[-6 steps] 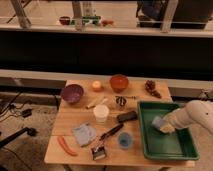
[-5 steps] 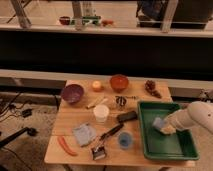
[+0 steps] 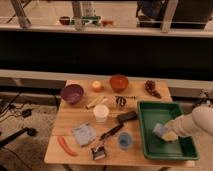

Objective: Wipe tray with sponge

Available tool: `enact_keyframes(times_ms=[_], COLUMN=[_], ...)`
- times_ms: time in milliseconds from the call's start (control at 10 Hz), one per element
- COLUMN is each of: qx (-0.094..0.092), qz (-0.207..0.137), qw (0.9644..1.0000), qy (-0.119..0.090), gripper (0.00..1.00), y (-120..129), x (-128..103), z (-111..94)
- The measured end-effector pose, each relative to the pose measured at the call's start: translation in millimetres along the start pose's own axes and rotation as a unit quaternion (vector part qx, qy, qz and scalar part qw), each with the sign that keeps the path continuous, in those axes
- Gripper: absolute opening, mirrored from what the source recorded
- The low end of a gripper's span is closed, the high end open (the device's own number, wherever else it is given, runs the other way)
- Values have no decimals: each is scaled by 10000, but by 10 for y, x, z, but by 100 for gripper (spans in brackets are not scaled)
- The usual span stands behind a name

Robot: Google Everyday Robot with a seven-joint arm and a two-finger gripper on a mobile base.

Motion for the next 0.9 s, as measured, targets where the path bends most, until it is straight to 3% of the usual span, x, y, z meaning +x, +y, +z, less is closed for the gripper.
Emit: enact_keyframes(times_ms=[400,600,900], qx=[-431,-557,-546], qz=[-97,-16,386], qw=[9990,9984,9977], qy=[-41,-67,-122], gripper=[0,0,0], y=[309,384,292], x=[30,136,422], z=[-19,-58,-120])
